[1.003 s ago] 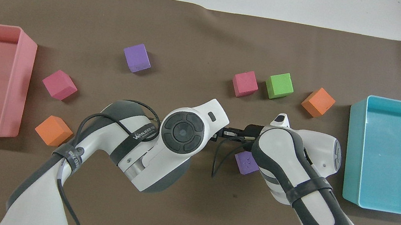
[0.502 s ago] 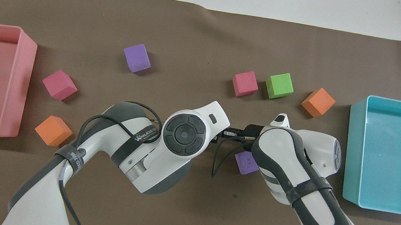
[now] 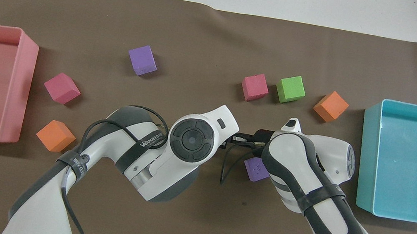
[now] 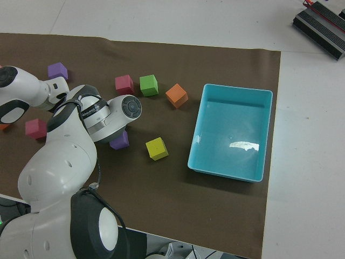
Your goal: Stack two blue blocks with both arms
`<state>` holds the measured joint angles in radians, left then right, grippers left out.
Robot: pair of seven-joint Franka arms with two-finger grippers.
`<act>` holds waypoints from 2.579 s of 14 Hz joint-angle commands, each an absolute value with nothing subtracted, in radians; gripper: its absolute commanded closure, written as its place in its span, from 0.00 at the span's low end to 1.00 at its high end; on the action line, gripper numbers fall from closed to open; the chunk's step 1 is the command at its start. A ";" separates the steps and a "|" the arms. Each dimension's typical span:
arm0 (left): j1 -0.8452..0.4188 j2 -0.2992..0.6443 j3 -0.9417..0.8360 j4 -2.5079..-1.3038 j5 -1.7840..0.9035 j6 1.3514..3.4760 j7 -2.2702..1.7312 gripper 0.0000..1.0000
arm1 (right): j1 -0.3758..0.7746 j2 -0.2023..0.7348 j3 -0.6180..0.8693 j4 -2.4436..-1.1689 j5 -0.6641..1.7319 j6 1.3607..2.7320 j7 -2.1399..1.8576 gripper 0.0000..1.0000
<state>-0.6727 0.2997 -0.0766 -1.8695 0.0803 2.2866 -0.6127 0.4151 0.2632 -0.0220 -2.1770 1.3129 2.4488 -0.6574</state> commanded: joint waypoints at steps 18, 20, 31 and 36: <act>-0.672 0.229 -0.061 -1.878 0.094 2.284 -0.637 0.00 | 0.414 0.262 -0.018 -2.186 1.348 2.470 -0.709 1.00; -0.672 0.222 -0.061 -1.878 0.094 2.281 -0.632 0.00 | 0.413 0.262 -0.018 -2.186 1.347 2.468 -0.715 1.00; -0.528 -0.003 -0.058 -2.008 0.092 2.114 -0.394 0.00 | 0.383 0.272 -0.025 -2.134 1.304 2.476 -0.782 1.00; -0.411 -0.077 -0.057 -2.046 0.092 2.056 -0.272 0.00 | 0.338 0.249 -0.046 -2.108 1.074 2.513 -0.743 1.00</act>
